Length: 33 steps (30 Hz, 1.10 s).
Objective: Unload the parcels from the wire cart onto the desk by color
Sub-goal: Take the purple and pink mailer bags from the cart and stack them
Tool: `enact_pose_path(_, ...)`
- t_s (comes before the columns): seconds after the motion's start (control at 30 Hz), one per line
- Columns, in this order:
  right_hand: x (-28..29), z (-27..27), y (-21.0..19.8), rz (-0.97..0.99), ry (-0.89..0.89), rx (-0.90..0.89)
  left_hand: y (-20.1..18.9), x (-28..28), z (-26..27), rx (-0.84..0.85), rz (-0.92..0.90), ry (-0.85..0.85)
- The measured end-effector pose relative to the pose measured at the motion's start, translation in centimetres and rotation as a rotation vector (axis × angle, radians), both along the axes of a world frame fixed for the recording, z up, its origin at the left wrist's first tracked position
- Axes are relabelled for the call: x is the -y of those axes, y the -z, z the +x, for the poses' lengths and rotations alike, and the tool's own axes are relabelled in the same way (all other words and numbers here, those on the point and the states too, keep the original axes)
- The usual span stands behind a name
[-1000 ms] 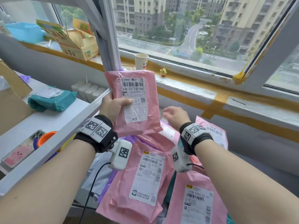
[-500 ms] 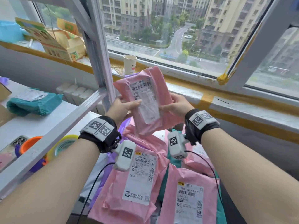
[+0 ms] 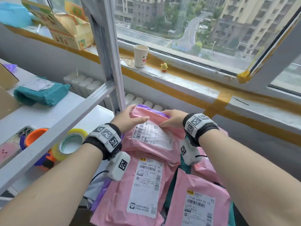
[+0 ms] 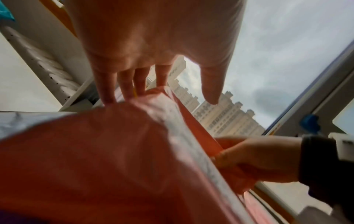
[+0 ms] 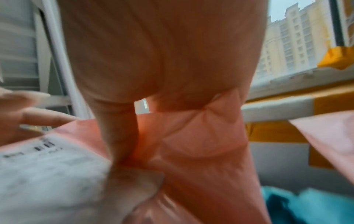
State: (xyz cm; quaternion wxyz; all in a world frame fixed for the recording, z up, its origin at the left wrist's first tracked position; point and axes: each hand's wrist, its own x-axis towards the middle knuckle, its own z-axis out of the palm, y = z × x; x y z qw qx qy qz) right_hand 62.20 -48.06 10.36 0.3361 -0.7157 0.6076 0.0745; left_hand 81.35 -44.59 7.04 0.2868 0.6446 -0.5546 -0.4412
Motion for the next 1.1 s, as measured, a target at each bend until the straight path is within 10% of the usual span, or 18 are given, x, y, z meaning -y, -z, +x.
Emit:
enact_pose_path(0.7,-0.5,-1.1,-0.7,-0.162,0.202,0.059,-0.4,0.5,-0.2,0.052,0.067,-0.011)
enact_pose_path(1.1,-6.1,-4.1,-5.4,-0.392,0.353,0.063,-9.1,-1.3,-3.6,0.266,-0.259,0.154)
